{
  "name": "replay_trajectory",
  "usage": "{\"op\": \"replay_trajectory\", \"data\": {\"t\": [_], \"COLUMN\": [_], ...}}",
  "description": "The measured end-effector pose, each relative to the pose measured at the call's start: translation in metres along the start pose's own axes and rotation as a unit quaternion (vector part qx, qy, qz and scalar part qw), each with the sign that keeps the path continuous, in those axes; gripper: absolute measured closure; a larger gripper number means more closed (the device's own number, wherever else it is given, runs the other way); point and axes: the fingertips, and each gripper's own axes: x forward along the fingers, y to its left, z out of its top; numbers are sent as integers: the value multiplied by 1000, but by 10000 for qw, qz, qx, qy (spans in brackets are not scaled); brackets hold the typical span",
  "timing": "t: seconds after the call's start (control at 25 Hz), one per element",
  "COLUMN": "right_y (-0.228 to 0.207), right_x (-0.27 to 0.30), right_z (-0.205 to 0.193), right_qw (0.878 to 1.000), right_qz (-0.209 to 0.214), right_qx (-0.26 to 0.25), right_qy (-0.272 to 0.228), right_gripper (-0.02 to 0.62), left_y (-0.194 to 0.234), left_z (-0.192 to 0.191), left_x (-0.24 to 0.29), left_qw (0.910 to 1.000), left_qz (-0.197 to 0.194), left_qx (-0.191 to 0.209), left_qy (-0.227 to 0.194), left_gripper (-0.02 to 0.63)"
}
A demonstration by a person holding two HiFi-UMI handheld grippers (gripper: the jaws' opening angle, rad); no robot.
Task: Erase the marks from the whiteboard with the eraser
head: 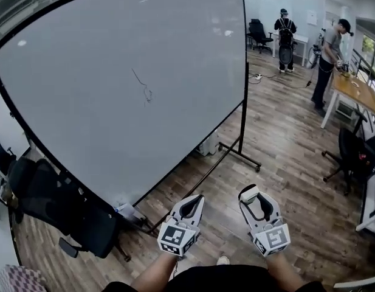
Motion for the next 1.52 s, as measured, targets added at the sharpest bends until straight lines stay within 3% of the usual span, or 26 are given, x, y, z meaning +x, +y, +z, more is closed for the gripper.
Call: {"op": "replay_trajectory", "data": {"t": [0.24, 0.44, 0.72, 1.12, 1.32, 1.44, 1.52], "right_y": [4, 41, 80, 124, 150, 161, 169], "right_x": [79, 141, 212, 289, 320, 341, 353], "right_z": [7, 17, 50, 99, 118, 129, 139], "right_qw": [9976, 9880, 9775, 9704, 9579, 9597, 9559], "right_qz": [680, 1500, 1967, 2008, 2247, 2171, 2114], "right_qx": [-59, -172, -336, -806, -1100, -1228, -1623], "right_qy": [-100, -332, -687, -1068, -1406, -1292, -1232], "right_gripper": [351, 351, 351, 351, 351, 351, 351], "left_y": [40, 80, 142, 207, 242, 261, 271], "left_z": [21, 22, 33, 60, 74, 86, 93], "left_x": [11, 1, -27, -52, -65, -71, -74], "left_qw": [9974, 9932, 9813, 9714, 9647, 9621, 9609], "left_qz": [598, 1110, 1906, 2300, 2543, 2631, 2668], "left_qx": [399, 343, 238, 452, 515, 511, 505], "left_qy": [-109, -47, -140, -393, -456, -513, -543], "left_gripper": [586, 586, 586, 587, 586, 586, 588]}}
